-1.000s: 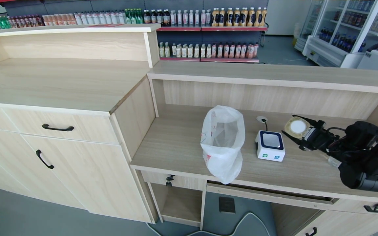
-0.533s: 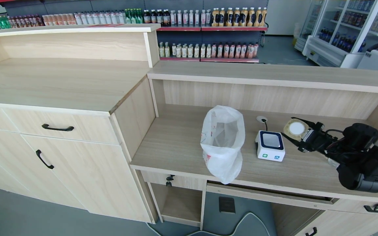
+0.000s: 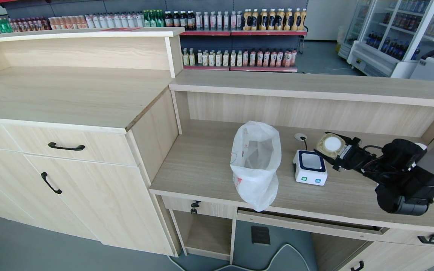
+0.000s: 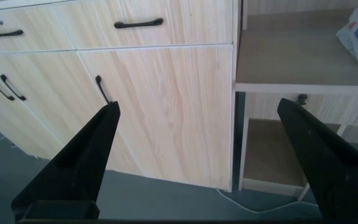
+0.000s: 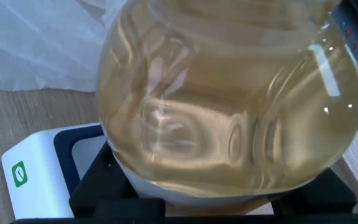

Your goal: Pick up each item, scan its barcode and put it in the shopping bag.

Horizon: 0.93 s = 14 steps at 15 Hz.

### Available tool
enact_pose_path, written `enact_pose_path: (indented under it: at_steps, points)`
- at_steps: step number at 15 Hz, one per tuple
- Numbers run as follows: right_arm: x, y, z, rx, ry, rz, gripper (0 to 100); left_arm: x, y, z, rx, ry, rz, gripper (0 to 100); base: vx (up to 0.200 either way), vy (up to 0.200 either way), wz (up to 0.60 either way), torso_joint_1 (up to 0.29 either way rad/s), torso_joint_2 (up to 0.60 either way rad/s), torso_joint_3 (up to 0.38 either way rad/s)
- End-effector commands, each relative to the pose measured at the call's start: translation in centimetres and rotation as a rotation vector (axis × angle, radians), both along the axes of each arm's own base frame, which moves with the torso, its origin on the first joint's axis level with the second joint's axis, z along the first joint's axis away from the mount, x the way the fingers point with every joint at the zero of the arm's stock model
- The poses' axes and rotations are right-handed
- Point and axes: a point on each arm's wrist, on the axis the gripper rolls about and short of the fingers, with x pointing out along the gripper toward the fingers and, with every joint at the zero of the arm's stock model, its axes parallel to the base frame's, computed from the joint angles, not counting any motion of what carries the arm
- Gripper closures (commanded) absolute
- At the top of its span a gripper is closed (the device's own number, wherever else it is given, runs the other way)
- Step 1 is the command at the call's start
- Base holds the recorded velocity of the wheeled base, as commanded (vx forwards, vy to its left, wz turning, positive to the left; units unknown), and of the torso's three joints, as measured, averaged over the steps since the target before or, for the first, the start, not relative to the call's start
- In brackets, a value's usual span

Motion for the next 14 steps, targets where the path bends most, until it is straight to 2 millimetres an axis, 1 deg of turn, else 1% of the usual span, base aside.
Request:
enact_pose_path:
  at_steps: [1, 8, 11, 14]
  points:
    - [0.7, 0.4, -0.7, 0.001, -0.001, 0.011, 100, 0.0, 0.0, 0.0, 0.000, -0.001, 0.000, 0, 0.000, 0.000, 0.00, 0.000, 0.00, 0.000]
    - [1.1, 1.5, -2.1, 0.007, 0.028, 0.039, 100, 0.0, 0.0, 0.0, 0.000, -0.001, 0.000, 0, 0.000, 0.000, 0.00, 0.000, 0.00, 0.000]
    - [1.2, 1.6, -2.5, 0.009, 0.039, 0.040, 100, 0.0, 0.0, 0.0, 0.000, -0.001, 0.000, 0, 0.000, 0.000, 0.00, 0.000, 0.00, 0.000]
    - [1.3, 1.6, -3.4, 0.013, 0.058, 0.041, 100, 0.0, 0.0, 0.0, 0.000, -0.001, 0.000, 0, 0.000, 0.000, 0.00, 0.000, 0.00, 0.000]
